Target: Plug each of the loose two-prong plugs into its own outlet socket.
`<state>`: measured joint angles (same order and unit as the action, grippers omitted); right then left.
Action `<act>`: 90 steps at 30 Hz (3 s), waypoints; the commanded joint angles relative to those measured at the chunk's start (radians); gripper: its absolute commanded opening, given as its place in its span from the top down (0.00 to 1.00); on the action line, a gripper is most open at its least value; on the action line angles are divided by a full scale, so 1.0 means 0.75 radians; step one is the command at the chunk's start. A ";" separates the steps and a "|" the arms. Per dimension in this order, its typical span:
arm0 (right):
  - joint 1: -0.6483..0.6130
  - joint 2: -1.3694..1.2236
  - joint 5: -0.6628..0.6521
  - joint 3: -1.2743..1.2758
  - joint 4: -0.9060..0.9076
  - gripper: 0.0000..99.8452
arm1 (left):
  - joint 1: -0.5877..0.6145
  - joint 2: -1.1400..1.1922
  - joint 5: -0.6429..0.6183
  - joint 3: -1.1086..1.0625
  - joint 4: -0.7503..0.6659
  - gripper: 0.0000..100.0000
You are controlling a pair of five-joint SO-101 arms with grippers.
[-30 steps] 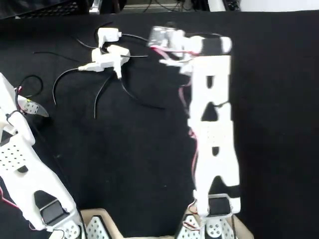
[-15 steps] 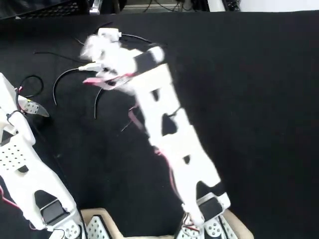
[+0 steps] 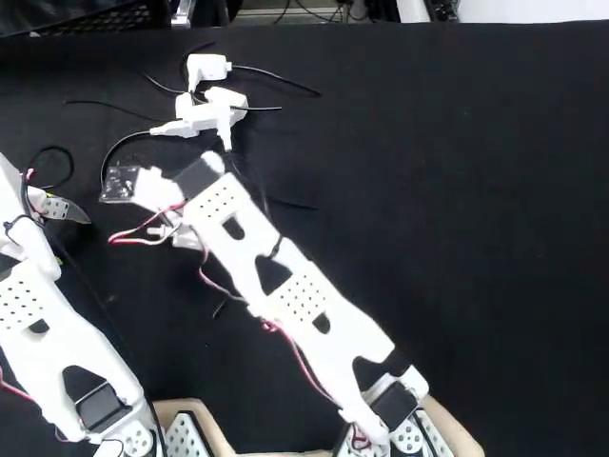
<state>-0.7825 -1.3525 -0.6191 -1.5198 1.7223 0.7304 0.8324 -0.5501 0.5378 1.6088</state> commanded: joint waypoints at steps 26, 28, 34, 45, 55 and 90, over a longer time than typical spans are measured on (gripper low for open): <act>0.657 0.864 0.331 -0.171 0.061 0.75 | 0.062 0.000 -0.031 0.005 0.000 0.70; 0.724 0.870 0.438 -0.173 0.061 0.75 | 0.071 0.000 -0.031 0.011 -0.010 0.70; 0.865 0.868 0.661 -0.171 0.061 0.75 | 0.144 -0.012 0.014 0.109 -0.023 0.70; 0.865 0.813 0.759 0.412 0.020 0.75 | 0.488 0.008 0.536 1.175 0.168 0.70; 0.824 0.574 0.794 0.584 -0.127 0.75 | 0.553 0.207 0.933 1.323 -0.239 0.70; 0.822 0.412 0.820 0.566 -0.252 0.75 | 0.586 0.681 1.420 1.337 -0.665 0.96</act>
<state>-0.1565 -1.0503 -0.0084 -1.0779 1.5428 1.1799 1.3725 0.5086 1.4906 1.0810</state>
